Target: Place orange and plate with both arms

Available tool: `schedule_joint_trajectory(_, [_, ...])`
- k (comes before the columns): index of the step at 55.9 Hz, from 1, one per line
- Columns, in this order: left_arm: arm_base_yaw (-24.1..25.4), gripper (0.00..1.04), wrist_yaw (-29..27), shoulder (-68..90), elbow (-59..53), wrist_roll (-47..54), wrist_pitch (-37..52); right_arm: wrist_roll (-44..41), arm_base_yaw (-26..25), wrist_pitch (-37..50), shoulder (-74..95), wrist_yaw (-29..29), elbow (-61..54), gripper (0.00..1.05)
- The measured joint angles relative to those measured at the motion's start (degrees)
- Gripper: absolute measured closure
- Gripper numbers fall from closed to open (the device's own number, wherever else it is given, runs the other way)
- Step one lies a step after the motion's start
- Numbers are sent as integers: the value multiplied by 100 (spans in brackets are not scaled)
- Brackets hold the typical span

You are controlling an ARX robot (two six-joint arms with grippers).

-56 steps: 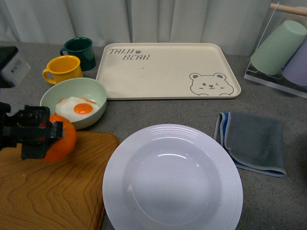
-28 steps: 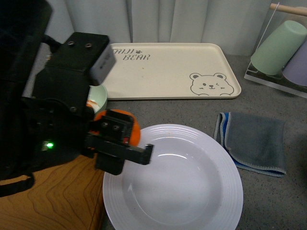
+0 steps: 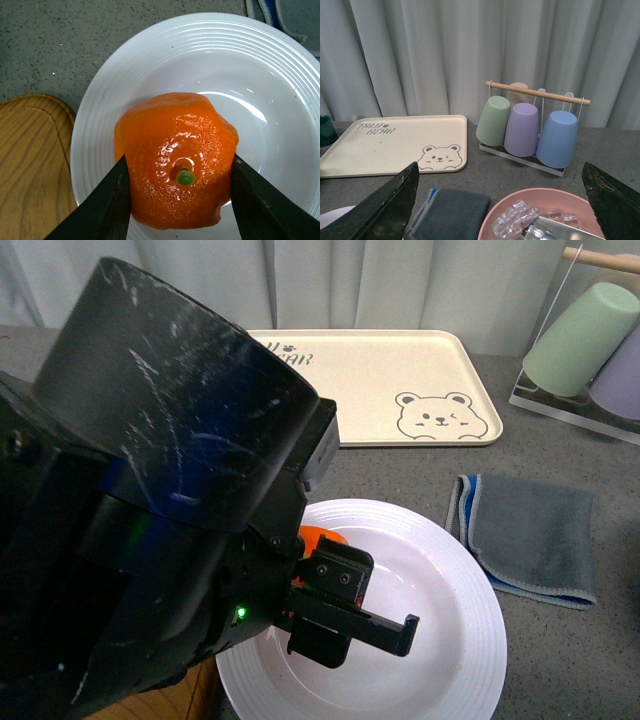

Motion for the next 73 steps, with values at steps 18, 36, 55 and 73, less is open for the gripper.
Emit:
schedule_joint_trajectory(18, [-234,58,-24,409,109,-221,151,0,0,0,0,0,0,9])
schedule_joint_trajectory(36, [-247,42,-122,649,197,-356,181,2,0,0,0,0,-2,9])
schedule_joint_trajectory(55, [-177,7,-162,356,44,-575,223,0,0,0,0,-2,-2,9])
schedule_joint_trajectory(73, [153,7,-232,-758,-280,-752,76,2,0,0,0,-2,0,9])
